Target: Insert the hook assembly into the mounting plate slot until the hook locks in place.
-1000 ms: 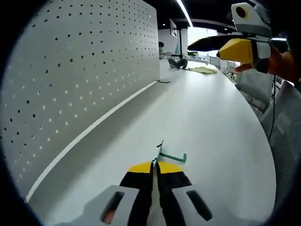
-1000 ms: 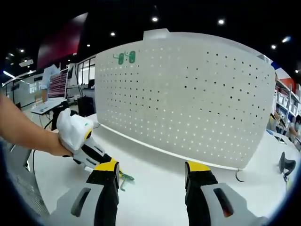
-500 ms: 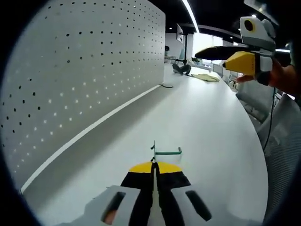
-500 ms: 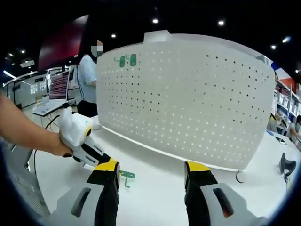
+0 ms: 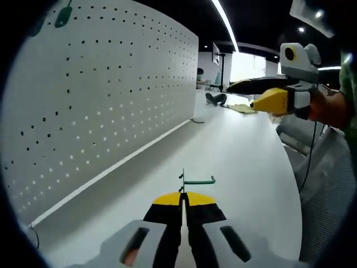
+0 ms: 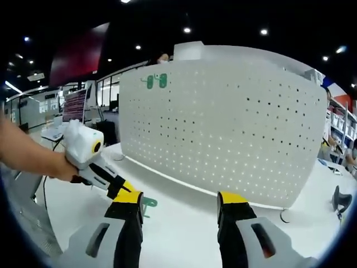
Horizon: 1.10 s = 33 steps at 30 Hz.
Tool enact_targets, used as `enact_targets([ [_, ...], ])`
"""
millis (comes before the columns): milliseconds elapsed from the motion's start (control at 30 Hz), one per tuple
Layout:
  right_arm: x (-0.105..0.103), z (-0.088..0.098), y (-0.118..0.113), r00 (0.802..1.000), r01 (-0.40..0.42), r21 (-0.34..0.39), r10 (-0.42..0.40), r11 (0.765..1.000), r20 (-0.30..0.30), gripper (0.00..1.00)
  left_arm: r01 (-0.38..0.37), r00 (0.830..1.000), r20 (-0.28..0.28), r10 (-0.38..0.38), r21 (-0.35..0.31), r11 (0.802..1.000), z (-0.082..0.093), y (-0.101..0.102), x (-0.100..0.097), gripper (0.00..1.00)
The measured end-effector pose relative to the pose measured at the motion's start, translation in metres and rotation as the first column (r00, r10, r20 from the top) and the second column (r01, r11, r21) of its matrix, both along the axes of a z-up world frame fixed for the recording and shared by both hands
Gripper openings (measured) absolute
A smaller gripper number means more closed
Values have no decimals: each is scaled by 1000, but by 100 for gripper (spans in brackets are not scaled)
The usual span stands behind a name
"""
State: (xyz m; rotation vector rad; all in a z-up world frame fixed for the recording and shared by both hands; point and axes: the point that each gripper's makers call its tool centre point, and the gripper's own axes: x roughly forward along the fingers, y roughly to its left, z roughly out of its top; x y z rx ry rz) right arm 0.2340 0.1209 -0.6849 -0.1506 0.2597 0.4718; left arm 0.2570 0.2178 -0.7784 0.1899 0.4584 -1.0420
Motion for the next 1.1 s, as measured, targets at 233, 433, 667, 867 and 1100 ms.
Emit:
enact_targets([
  [233,-5,17,5,999,-23,18,22,1000,29,50,20,999,49,-19,-32,999,32,5,-12,2],
  [433,-10,33,11,997,-59,38,57,998,53,47,53,995,92,-46,-75,996,66,8,-27,2],
  [667,-16,46,22,992,-114,53,110,992,68,42,76,990,129,-62,-110,991,94,13,-41,2],
  [867,-23,54,40,973,-232,107,228,967,43,25,82,988,140,-60,-156,984,113,16,-48,2],
  [1100,-33,61,55,938,-343,172,345,924,15,18,106,985,151,-78,-190,976,130,19,-60,2],
])
